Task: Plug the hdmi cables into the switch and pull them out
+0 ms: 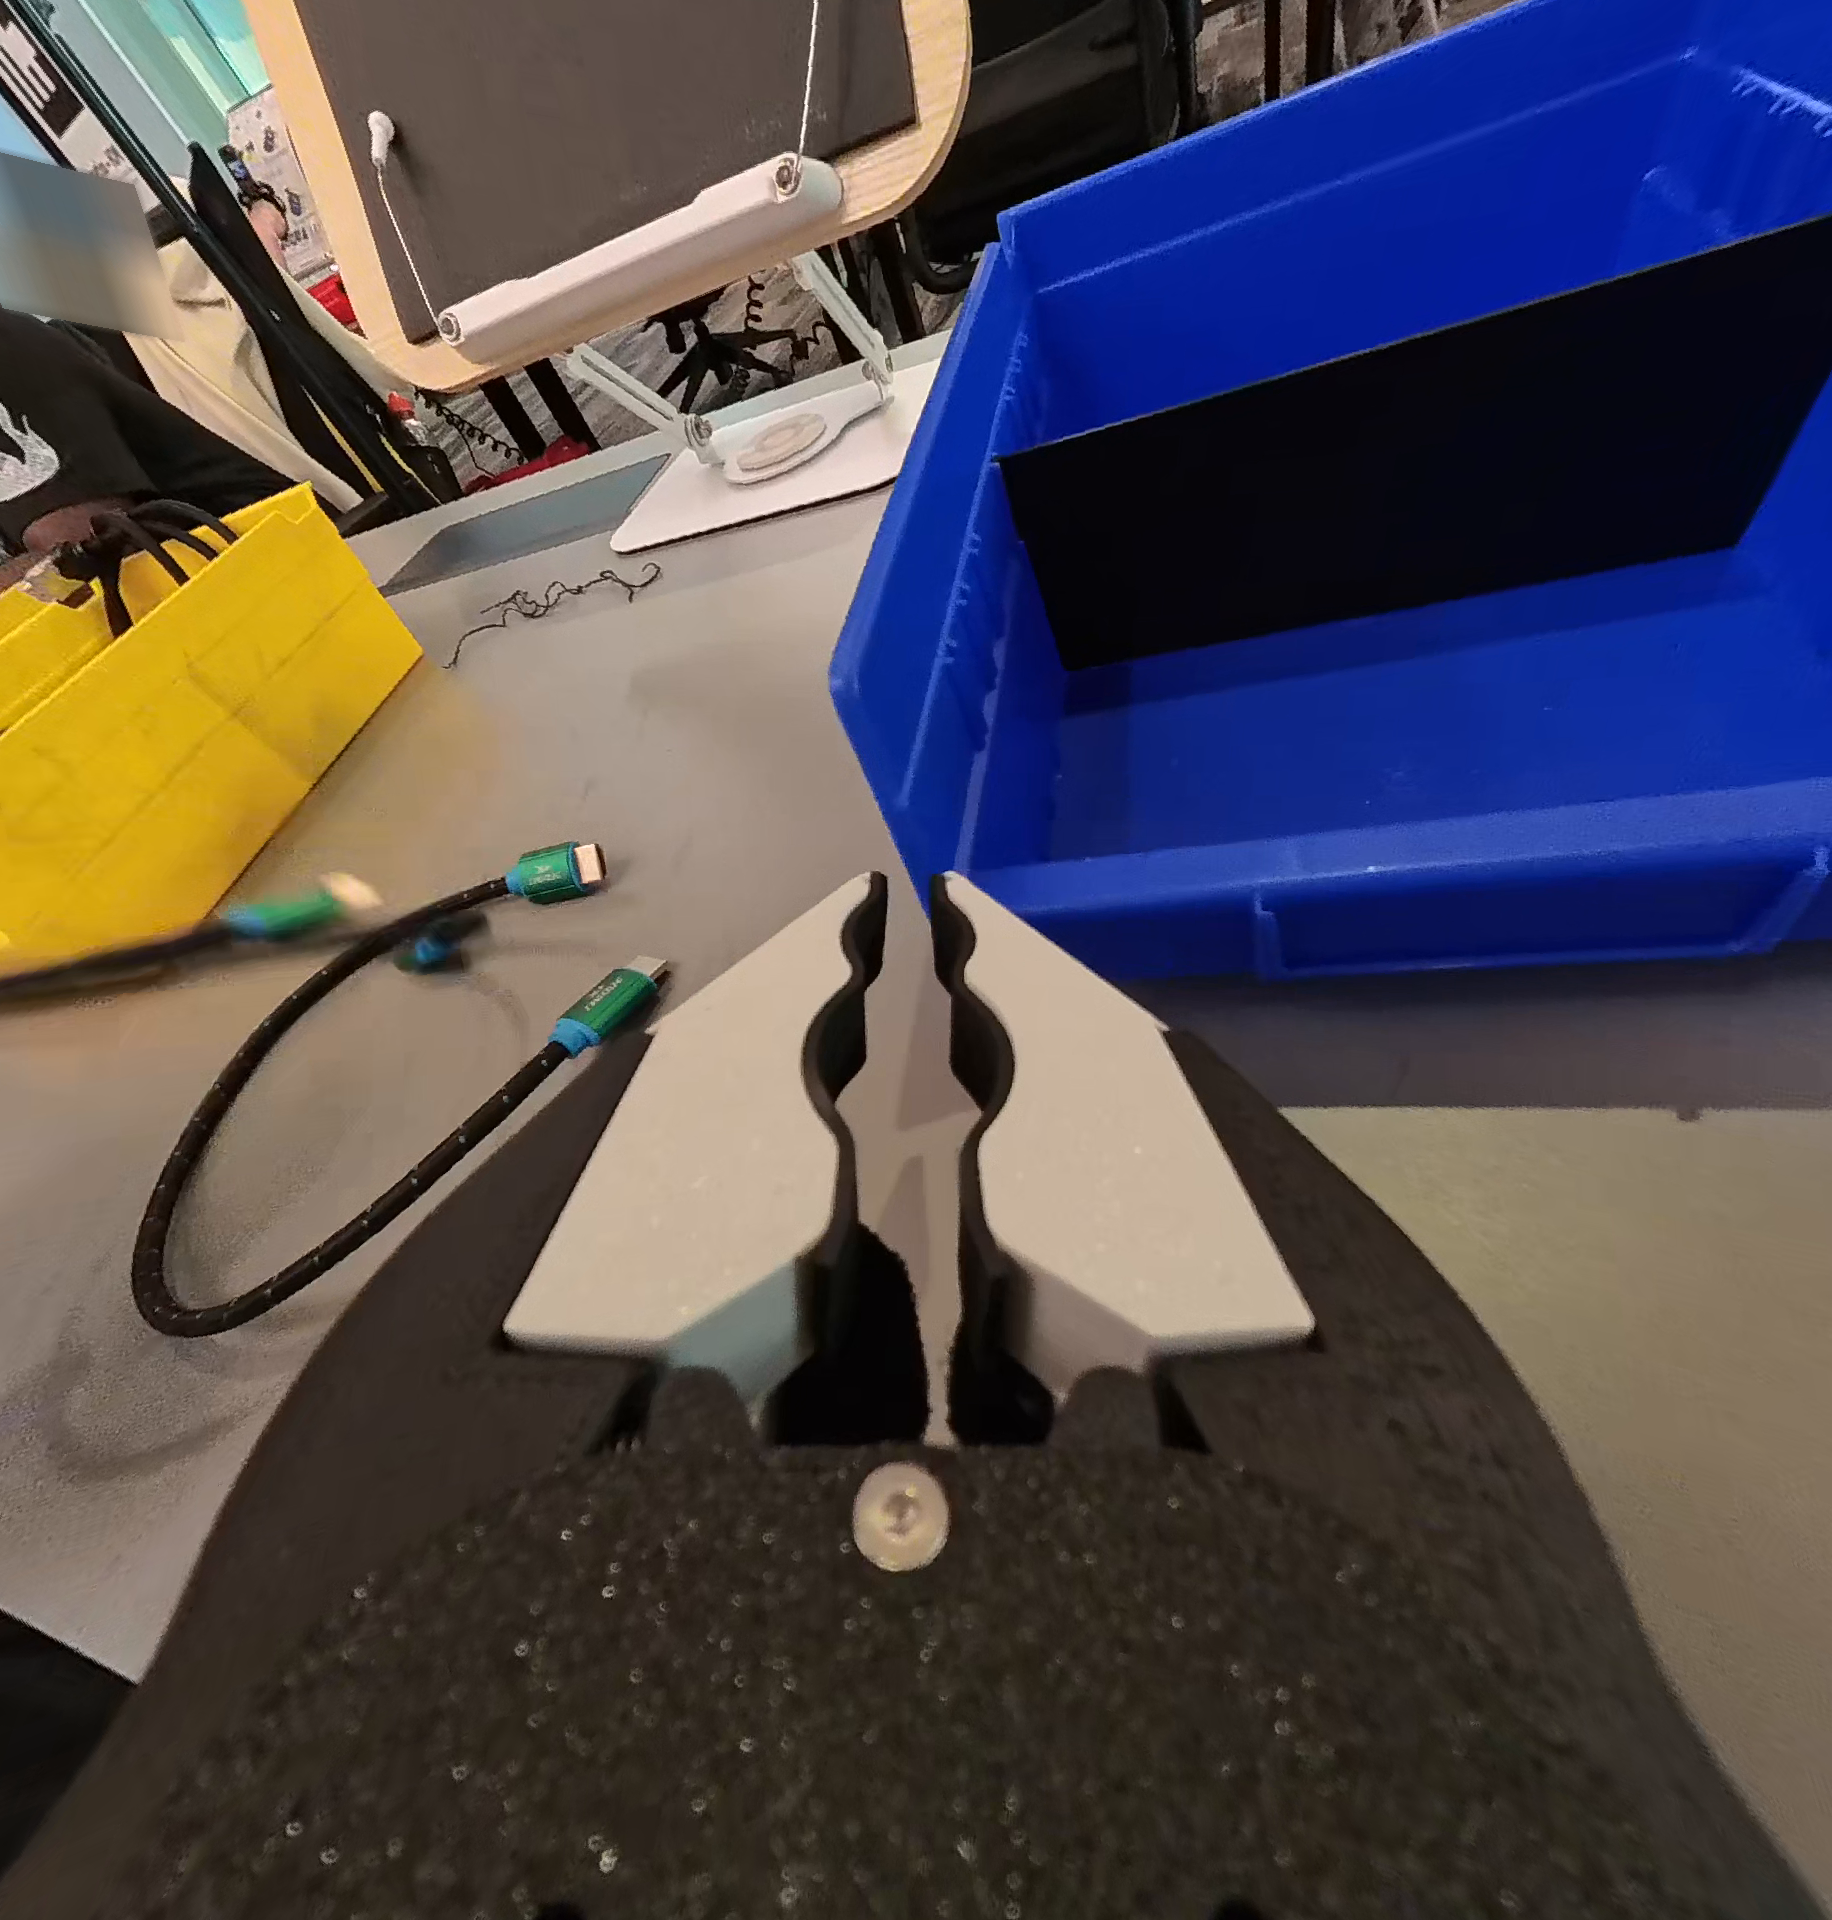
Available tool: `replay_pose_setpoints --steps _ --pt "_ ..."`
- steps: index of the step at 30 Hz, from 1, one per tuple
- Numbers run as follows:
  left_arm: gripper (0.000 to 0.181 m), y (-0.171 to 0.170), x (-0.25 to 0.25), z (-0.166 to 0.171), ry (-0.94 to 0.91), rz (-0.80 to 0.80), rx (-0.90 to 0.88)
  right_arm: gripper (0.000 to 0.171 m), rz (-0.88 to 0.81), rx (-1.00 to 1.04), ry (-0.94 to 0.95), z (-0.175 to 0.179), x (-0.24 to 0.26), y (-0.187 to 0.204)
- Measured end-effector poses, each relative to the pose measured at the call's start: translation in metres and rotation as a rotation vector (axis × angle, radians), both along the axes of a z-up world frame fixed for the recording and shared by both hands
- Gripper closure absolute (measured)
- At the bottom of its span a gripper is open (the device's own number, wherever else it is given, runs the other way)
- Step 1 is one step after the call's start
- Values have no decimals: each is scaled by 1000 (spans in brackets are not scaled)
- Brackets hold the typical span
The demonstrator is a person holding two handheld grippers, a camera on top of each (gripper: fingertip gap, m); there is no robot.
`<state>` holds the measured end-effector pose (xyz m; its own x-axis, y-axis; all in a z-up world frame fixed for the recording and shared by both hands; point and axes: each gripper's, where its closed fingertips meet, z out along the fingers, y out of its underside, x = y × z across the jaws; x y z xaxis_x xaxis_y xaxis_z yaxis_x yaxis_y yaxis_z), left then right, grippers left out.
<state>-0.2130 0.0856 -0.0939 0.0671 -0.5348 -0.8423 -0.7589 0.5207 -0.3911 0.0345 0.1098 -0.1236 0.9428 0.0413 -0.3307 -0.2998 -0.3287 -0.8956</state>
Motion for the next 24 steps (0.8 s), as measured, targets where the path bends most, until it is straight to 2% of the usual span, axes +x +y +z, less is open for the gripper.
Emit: replay_pose_setpoints --steps 2,4,5,9,14,17,19,24 --pt "174 -2 10 -38 47 19 -99 164 -4 0 0 0 2 -1" --pt "173 -10 9 -74 131 47 -273 164 -9 1 2 0 4 -2" --pt "172 -14 7 -81 138 55 -329 164 -11 1 4 0 5 -3" --pt "155 -32 -1 -76 47 43 -582 164 -13 0 12 0 7 -4" --pt "148 -23 -30 -33 -152 57 -781 163 4 -9 -6 -3 0 -3" --pt "147 5 -59 5 -269 90 -823 163 12 -13 -20 -4 -2 -2" --pt "146 35 -83 30 -345 160 -846 163 14 -16 -19 -5 -3 -1" --pt "144 151 -153 65 -460 497 -807 163 14 -18 -18 -5 -3 0"
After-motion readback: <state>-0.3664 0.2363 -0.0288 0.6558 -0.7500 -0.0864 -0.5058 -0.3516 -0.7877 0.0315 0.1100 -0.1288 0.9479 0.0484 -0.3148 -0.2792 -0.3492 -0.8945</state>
